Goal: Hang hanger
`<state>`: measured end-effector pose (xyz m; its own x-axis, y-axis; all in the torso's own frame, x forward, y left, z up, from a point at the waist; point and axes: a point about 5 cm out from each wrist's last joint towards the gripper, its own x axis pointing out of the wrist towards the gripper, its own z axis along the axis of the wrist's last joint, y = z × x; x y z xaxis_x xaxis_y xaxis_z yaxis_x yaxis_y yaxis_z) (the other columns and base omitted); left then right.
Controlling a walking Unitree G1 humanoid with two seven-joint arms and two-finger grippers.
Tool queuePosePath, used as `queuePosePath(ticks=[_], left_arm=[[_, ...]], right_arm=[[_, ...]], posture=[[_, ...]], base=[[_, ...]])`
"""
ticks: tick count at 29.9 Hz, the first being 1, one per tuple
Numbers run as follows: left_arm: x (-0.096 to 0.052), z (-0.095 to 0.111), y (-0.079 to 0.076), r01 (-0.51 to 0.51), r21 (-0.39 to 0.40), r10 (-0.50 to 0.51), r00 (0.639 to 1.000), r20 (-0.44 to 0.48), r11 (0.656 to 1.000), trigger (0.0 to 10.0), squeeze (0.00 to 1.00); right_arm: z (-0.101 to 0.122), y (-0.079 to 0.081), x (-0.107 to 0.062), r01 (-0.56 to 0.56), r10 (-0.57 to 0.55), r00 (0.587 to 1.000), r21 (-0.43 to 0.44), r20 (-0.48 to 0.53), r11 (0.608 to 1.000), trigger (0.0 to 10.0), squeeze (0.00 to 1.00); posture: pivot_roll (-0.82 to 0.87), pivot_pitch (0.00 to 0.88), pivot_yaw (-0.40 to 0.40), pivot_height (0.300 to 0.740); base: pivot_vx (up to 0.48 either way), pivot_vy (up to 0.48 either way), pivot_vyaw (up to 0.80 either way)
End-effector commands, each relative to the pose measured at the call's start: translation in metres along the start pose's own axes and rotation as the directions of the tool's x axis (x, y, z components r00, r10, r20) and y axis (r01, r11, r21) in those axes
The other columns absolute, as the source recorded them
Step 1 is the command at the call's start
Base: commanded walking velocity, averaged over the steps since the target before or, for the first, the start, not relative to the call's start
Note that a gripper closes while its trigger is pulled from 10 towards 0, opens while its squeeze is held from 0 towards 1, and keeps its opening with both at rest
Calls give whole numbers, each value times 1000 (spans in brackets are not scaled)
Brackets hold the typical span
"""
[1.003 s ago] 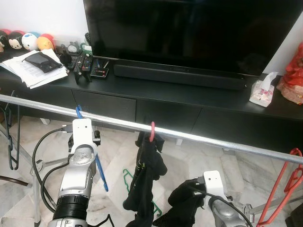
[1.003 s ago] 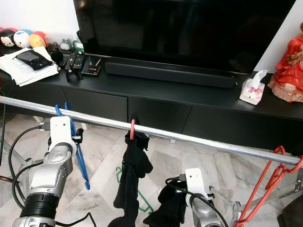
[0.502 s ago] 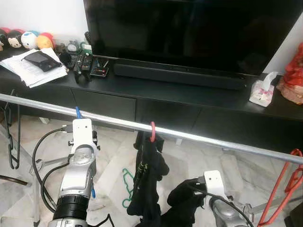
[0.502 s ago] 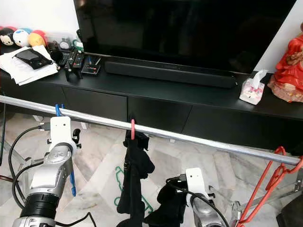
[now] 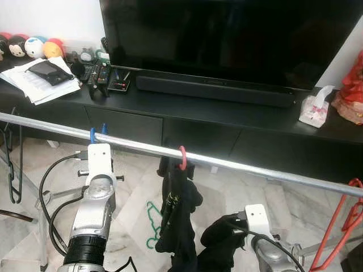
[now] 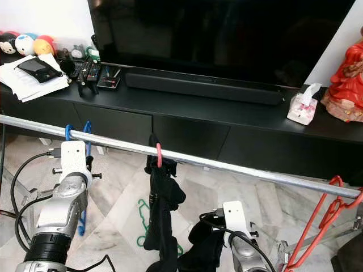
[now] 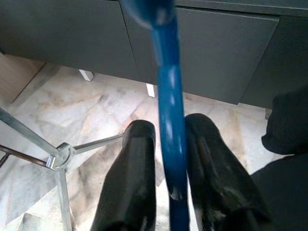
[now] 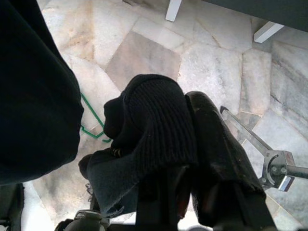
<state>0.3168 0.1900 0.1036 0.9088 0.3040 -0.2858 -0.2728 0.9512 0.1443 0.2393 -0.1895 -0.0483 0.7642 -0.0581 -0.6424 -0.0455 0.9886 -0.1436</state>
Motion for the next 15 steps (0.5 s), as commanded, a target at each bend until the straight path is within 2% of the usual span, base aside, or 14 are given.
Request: queuePosePath(ticks=[1,15], left_arm=[[-2,-3,-3,8,14,-8,1000,-11,1000,0,0],[-4,-5,-3,21,23,-21,1000,-7,1000,0,0]], right_arm=[[2,-6,0,22,-22,1000,7,12,1000,10000,0],[2,-8,0,22,-23,1000,5,6,1000,10000,0]], posture=[[-20,76,-108,740],[-21,75,-110,740]], base=[[0,0,0],[0,0,0]])
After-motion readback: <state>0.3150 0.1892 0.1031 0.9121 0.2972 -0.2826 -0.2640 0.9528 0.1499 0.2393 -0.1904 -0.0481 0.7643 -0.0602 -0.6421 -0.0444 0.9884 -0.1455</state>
